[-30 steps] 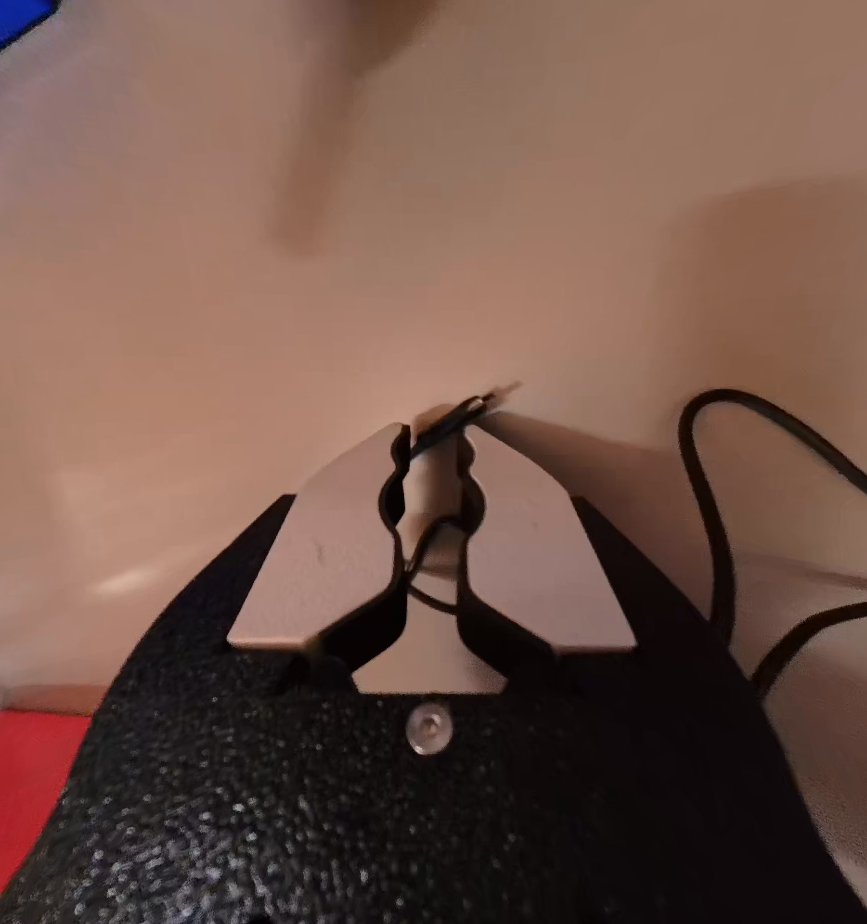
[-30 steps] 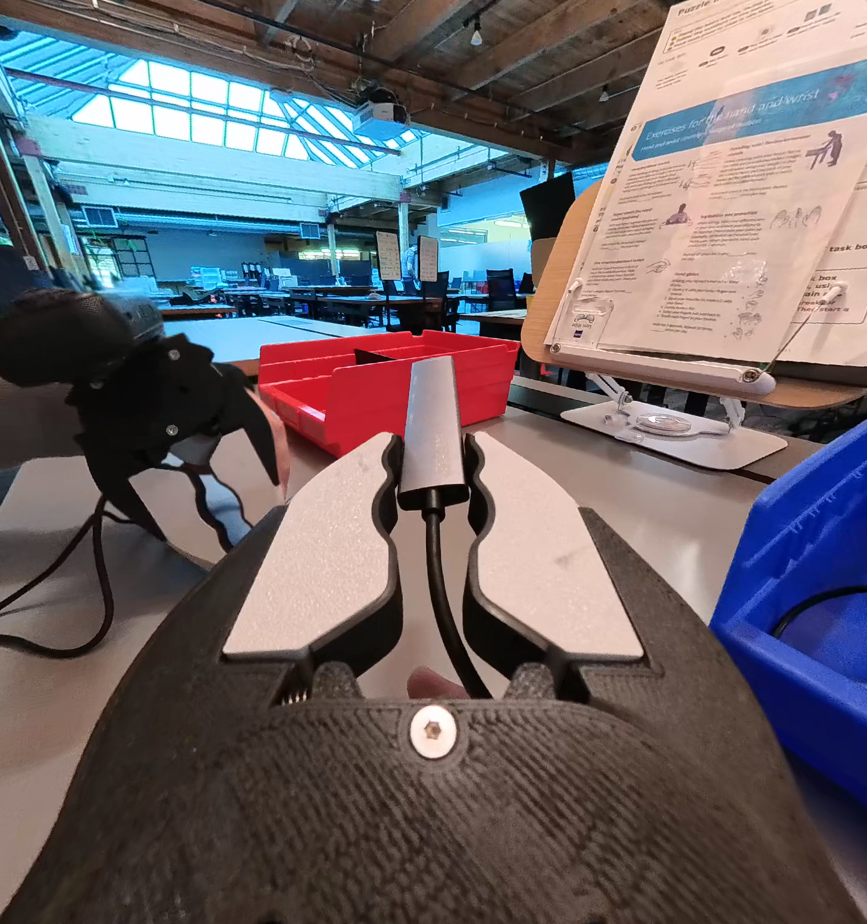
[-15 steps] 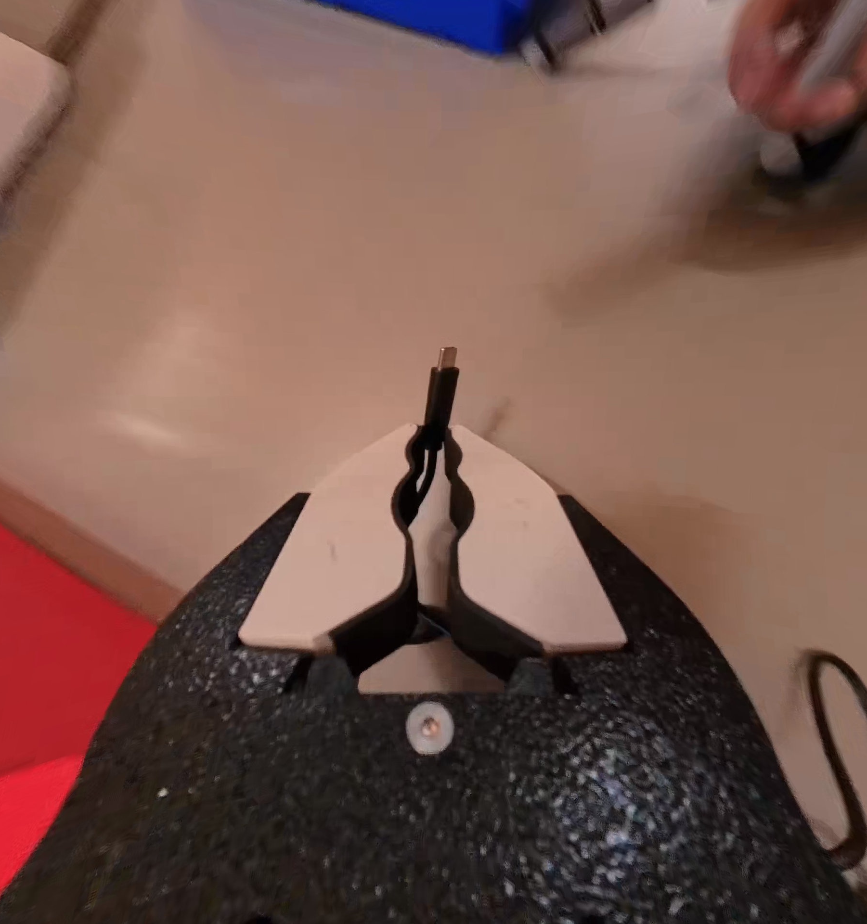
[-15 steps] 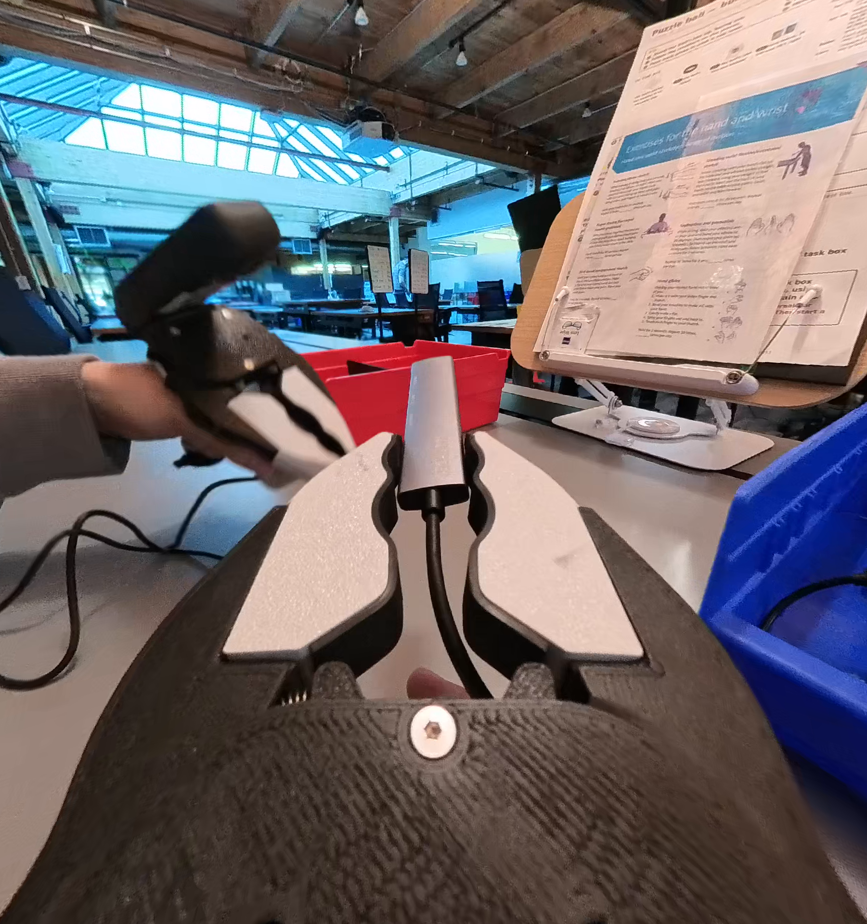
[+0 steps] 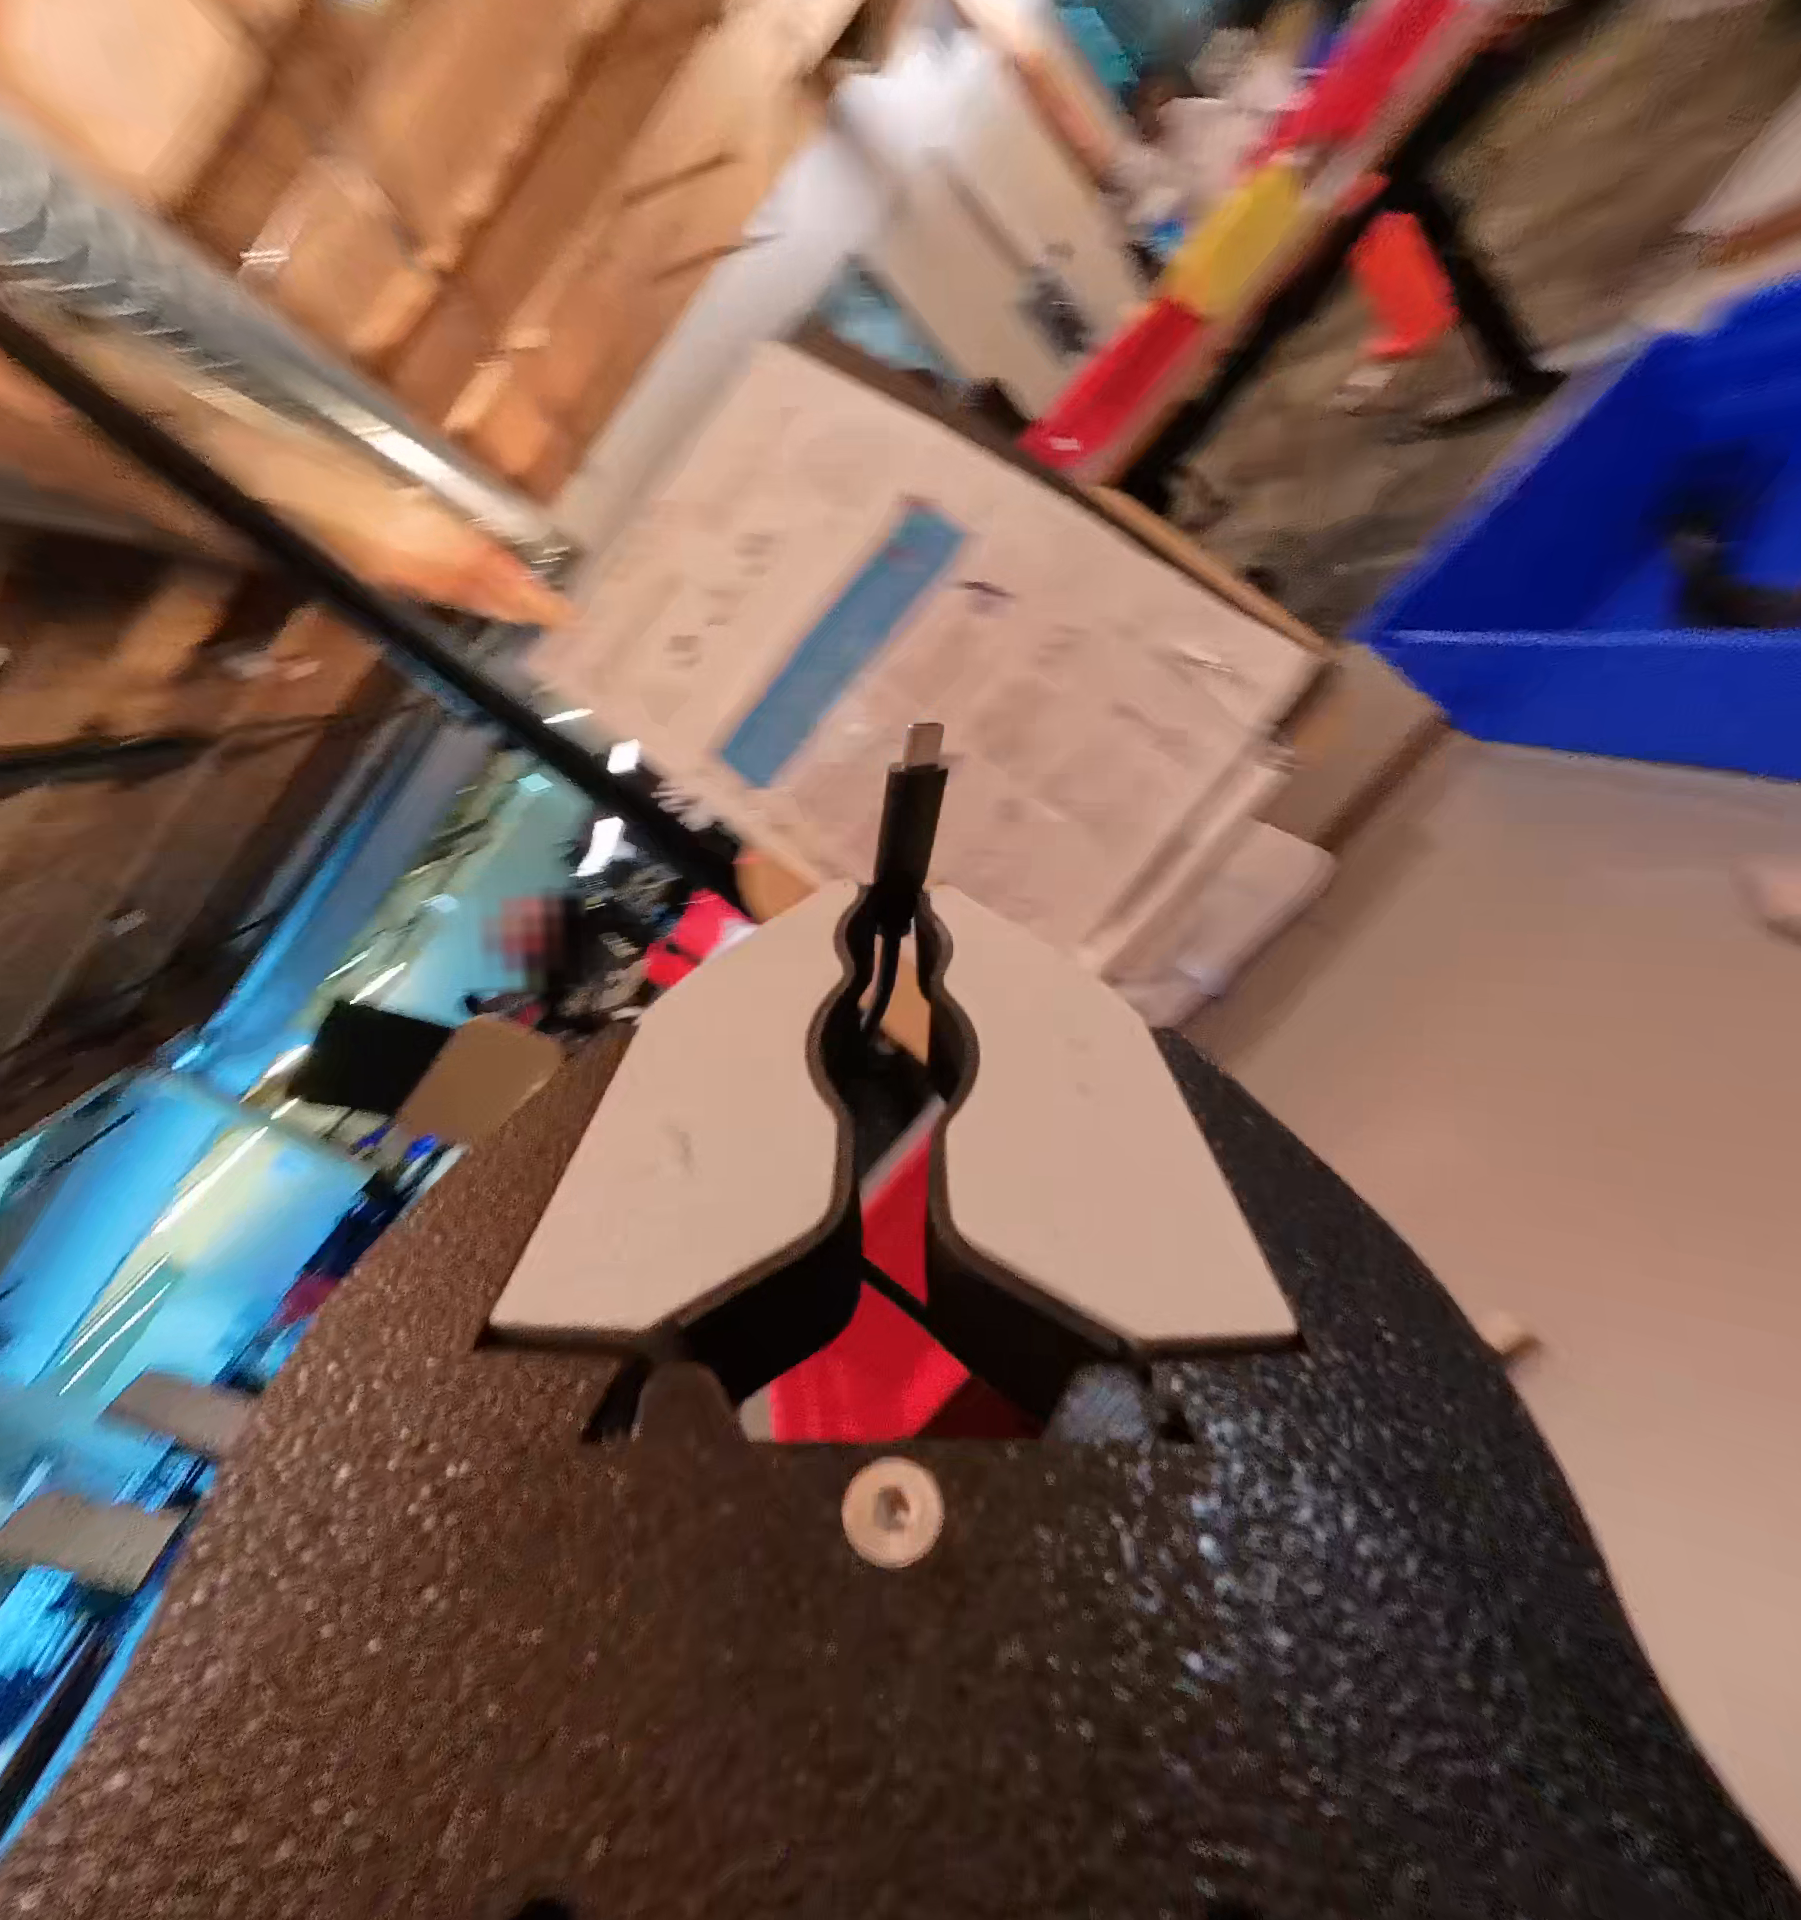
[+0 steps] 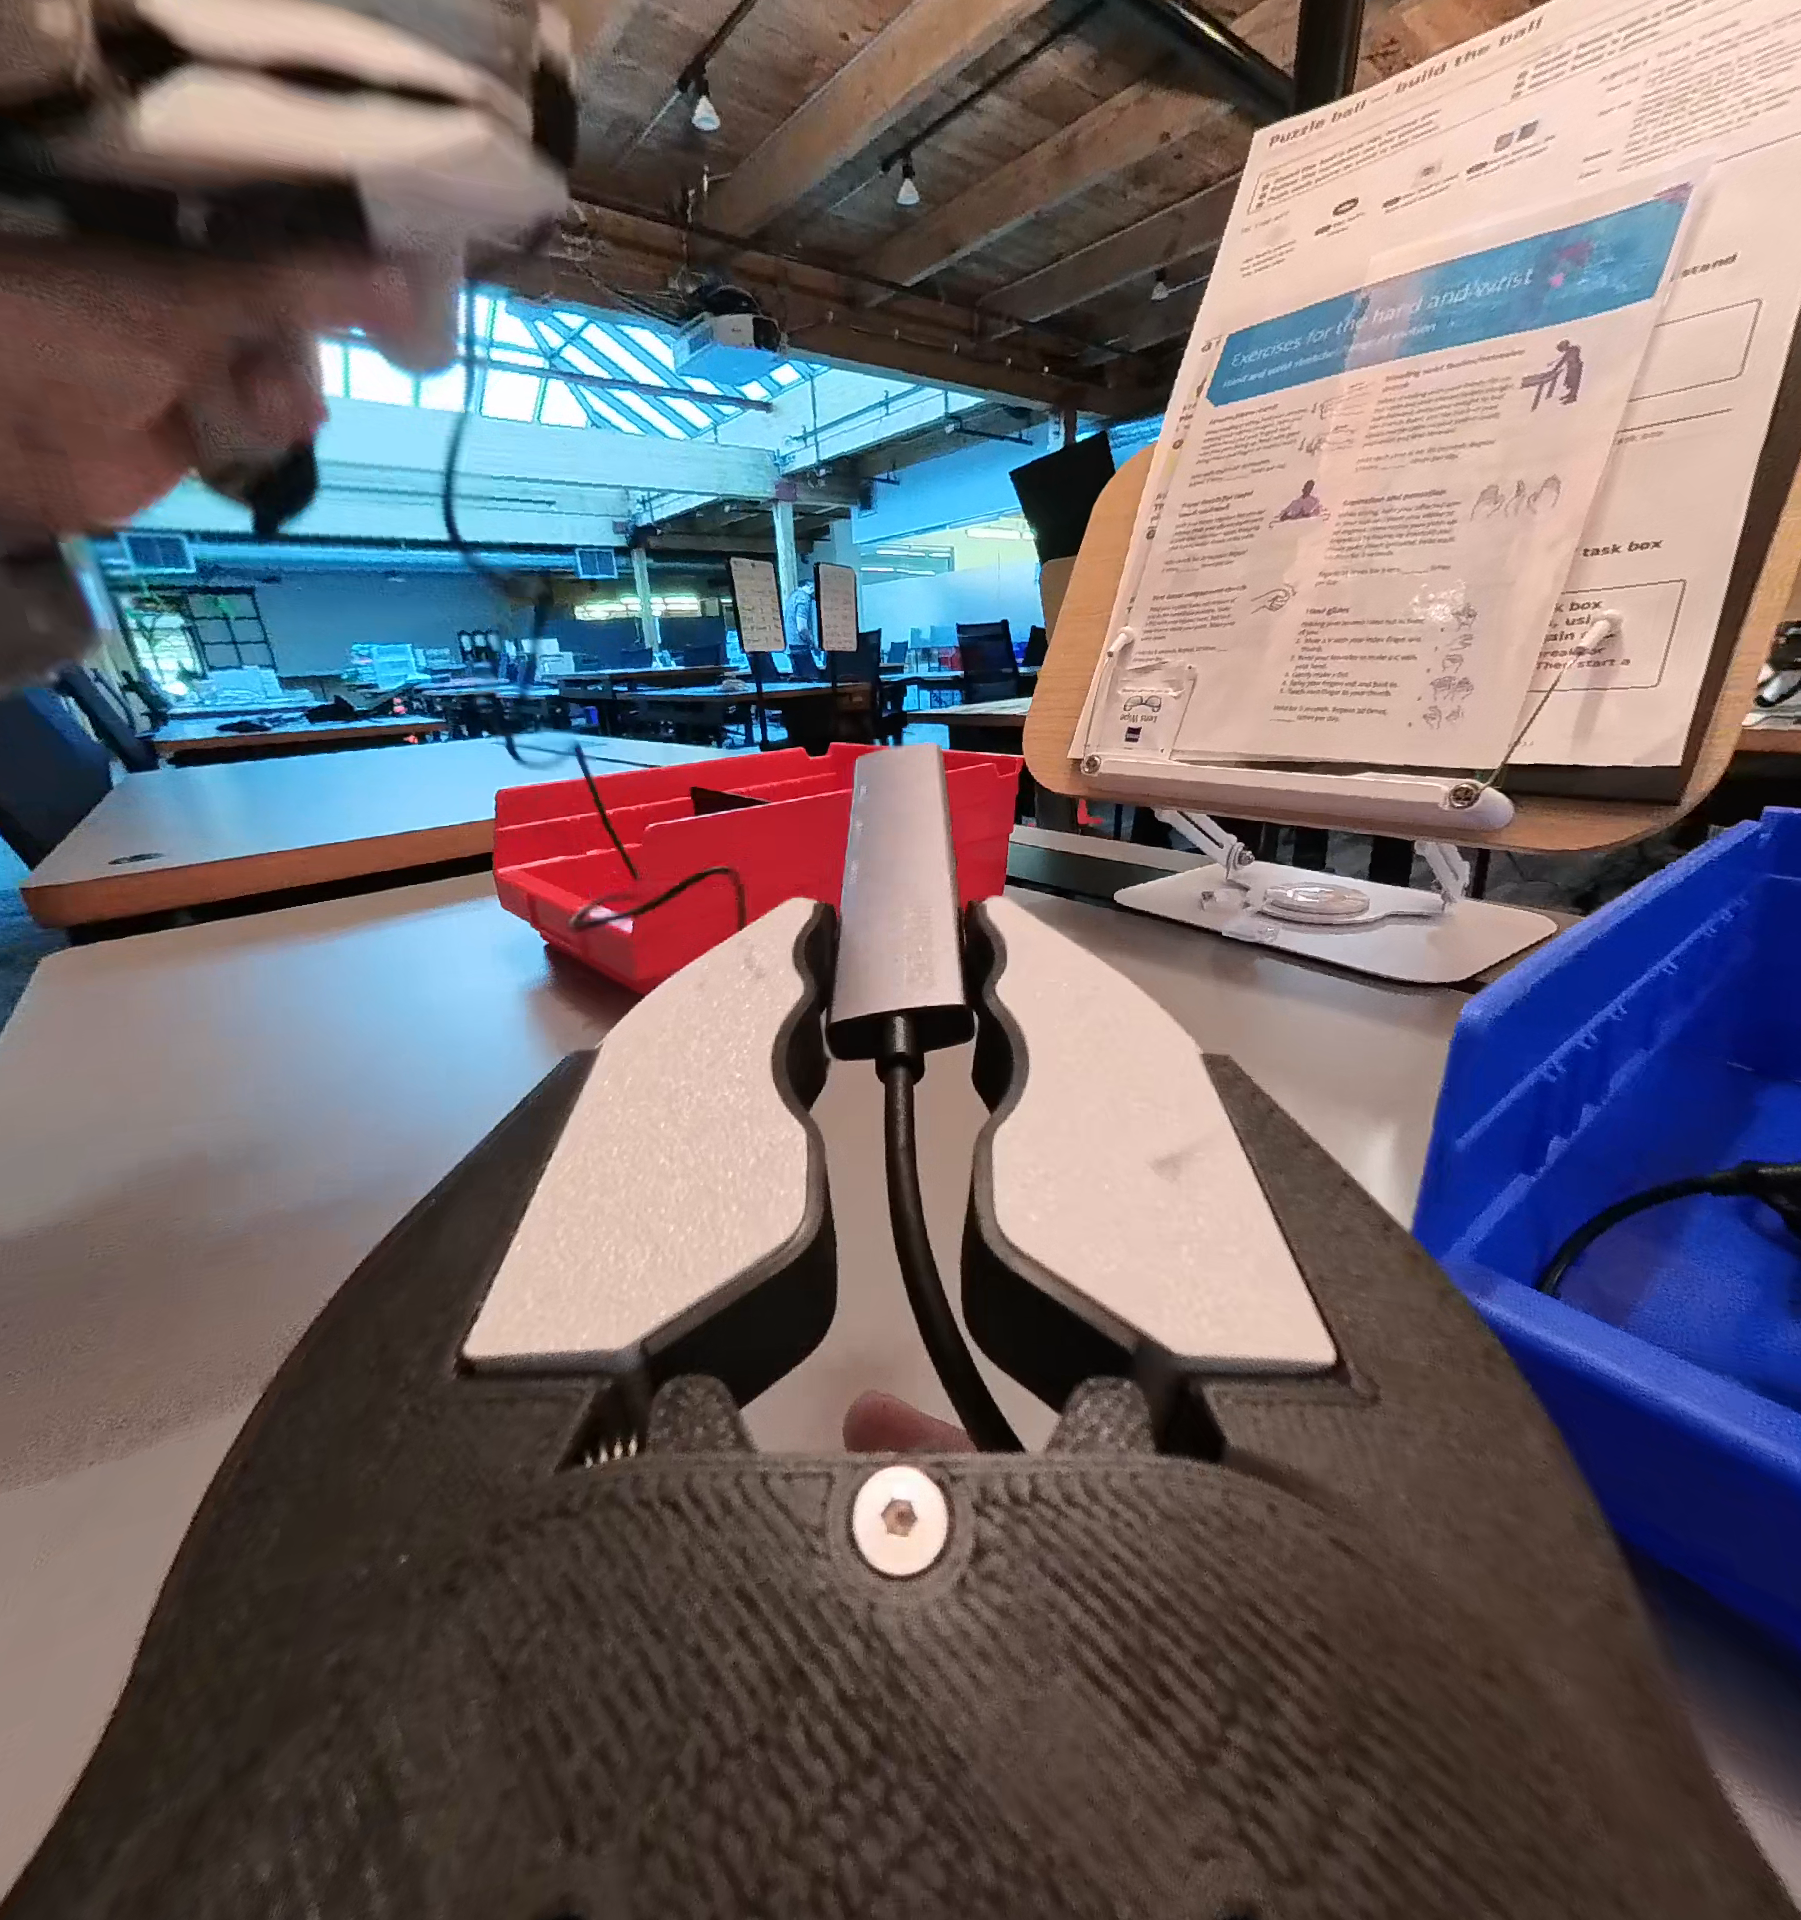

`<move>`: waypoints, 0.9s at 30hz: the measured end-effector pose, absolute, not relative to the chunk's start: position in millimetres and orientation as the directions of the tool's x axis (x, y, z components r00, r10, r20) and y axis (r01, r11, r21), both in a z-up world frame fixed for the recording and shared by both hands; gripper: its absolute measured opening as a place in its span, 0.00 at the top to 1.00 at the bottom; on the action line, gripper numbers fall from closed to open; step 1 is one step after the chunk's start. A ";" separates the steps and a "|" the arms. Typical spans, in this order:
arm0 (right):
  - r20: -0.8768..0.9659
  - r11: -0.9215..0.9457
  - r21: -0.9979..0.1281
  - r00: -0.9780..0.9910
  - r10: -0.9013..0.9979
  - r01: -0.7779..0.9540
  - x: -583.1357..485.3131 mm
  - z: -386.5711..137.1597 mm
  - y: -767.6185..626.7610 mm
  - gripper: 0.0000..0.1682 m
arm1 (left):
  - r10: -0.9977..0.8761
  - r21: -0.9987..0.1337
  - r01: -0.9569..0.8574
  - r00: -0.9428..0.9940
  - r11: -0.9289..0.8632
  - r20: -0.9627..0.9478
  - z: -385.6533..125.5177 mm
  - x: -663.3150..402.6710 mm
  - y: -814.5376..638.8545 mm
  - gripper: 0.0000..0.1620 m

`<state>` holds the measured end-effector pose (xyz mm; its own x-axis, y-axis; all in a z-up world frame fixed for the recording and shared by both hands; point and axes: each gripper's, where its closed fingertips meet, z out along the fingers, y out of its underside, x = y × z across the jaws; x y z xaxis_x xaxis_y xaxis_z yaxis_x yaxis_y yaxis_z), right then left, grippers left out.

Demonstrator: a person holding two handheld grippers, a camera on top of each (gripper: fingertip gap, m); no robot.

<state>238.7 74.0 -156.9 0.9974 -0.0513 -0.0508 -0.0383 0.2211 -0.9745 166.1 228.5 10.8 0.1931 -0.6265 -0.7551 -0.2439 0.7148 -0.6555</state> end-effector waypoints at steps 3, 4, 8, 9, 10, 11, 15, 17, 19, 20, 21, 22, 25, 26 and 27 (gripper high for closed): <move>-0.068 0.237 -0.970 0.996 -0.054 -0.053 241.3 -155.6 71.9 0.86 | -0.594 -0.547 -0.320 -0.064 0.774 -0.802 -83.8 161.3 189.7 0.96; -0.074 0.243 -0.968 0.996 -0.056 -0.058 242.3 -155.1 71.2 0.86 | -0.553 -0.480 -0.356 -0.135 0.802 -0.822 -116.2 156.4 182.6 0.96; -0.076 0.242 -0.968 0.996 -0.050 -0.062 242.1 -155.2 71.4 0.86 | -0.485 -0.334 -0.392 -0.400 0.857 -0.777 -223.5 134.2 148.4 0.95; -0.071 0.239 -0.969 0.996 -0.049 -0.057 241.1 -155.5 71.7 0.86 | -0.505 -0.339 -0.400 -0.452 0.851 -0.735 -241.4 129.0 139.9 0.94; -0.064 0.235 -0.971 0.997 -0.046 -0.051 240.1 -155.7 72.3 0.86 | -0.528 -0.353 -0.411 -0.480 0.841 -0.701 -253.4 125.7 133.8 0.94; -0.058 0.233 -0.971 0.997 -0.045 -0.046 239.2 -155.9 72.5 0.86 | -0.555 -0.371 -0.424 -0.493 0.826 -0.670 -260.7 124.1 129.2 0.93; -0.050 0.231 -0.972 0.998 -0.037 -0.040 237.6 -155.9 72.8 0.86 | -0.681 -0.436 -0.523 -0.588 0.732 -0.438 -282.8 116.1 115.3 0.87; -0.050 0.235 -0.971 0.998 -0.038 -0.040 237.7 -155.5 72.3 0.86 | -0.712 -0.478 -0.545 -0.631 0.689 -0.307 -282.9 112.2 108.0 0.84; -0.049 0.234 -0.972 0.998 -0.035 -0.039 237.2 -155.7 72.5 0.86 | -0.737 -0.508 -0.568 -0.635 0.648 -0.232 -271.6 113.7 110.6 0.81; -0.046 0.233 -0.972 0.998 -0.033 -0.037 236.6 -155.7 72.6 0.86 | -0.741 -0.516 -0.576 -0.644 0.635 -0.193 -264.0 113.5 112.8 0.79; -0.042 0.231 -0.972 0.999 -0.030 -0.034 236.0 -155.9 72.9 0.86 | -0.736 -0.509 -0.589 -0.661 0.628 -0.143 -257.1 111.5 114.7 0.79; -0.039 0.229 -0.973 0.999 -0.031 -0.031 235.7 -156.0 73.1 0.86 | -0.732 -0.494 -0.603 -0.672 0.627 -0.109 -250.4 111.1 118.4 0.79; -0.030 0.224 -0.974 0.999 -0.028 -0.023 234.5 -156.4 74.1 0.86 | -0.729 -0.407 -0.666 -0.685 0.625 0.004 -240.1 108.1 130.5 0.74; -0.028 0.223 -0.975 0.999 -0.029 -0.021 234.4 -156.5 74.3 0.86 | -0.758 -0.364 -0.721 -0.649 0.590 0.057 -240.6 107.1 136.2 0.72; -0.025 0.222 -0.975 0.999 -0.029 -0.018 234.1 -156.5 74.4 0.86 | -0.802 -0.313 -0.786 -0.587 0.533 0.111 -242.2 106.1 141.4 0.71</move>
<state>234.1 74.4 -156.5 0.9993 -0.0291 -0.0254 -0.0183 0.2225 -0.9748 106.1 141.4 -242.2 -0.5872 -0.8018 0.1109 -0.7864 0.5327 -0.3129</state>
